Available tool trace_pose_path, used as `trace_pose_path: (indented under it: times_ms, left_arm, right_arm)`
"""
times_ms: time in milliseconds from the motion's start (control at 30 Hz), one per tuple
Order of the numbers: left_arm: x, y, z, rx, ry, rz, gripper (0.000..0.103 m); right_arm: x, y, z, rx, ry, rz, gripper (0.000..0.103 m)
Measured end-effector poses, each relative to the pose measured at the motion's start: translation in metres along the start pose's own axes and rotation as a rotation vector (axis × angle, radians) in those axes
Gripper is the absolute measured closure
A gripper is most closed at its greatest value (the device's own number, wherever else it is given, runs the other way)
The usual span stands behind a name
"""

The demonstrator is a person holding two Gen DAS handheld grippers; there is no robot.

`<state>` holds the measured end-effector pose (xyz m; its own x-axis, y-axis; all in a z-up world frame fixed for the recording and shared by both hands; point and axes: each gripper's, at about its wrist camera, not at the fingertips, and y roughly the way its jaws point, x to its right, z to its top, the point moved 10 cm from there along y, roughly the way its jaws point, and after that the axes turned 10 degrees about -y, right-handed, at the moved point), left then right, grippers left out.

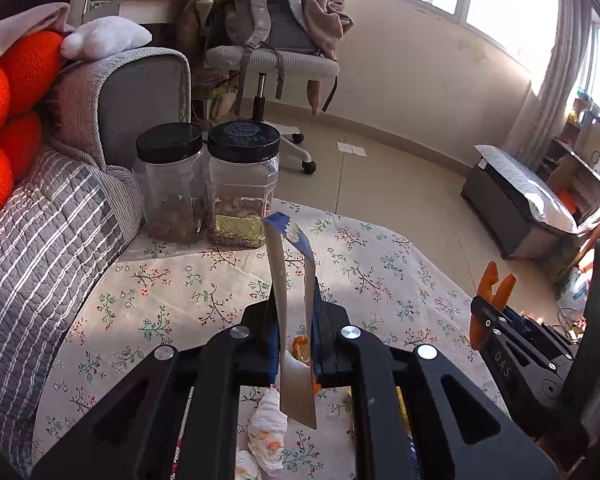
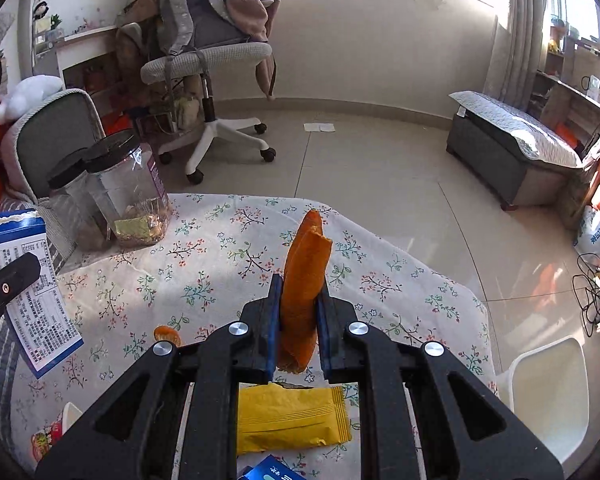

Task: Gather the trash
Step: 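Carry the orange peel over the bin and open the right tool while the left holds the strip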

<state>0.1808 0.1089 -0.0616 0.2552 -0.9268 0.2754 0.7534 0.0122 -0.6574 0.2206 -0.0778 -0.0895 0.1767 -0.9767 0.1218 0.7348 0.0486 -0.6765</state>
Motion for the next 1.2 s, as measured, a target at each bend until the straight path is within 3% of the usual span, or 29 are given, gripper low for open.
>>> trace_pose_path:
  times_ms: [300,867,1200]
  left_arm:
    - [0.053,-0.025,-0.013,0.07,0.099,-0.031,0.091]
    - [0.159,-0.055,-0.06,0.051,0.224,-0.145,0.09]
    - [0.227,-0.058,-0.098,0.008,0.314,-0.214,0.09]
  right_arm:
    - [0.04,-0.043,-0.011,0.064,0.021,-0.05,0.088]
    - [0.162,-0.105,-0.047,0.109,0.149,-0.182,0.088]
    - [0.27,-0.116,-0.112,0.022,0.319,-0.334,0.086]
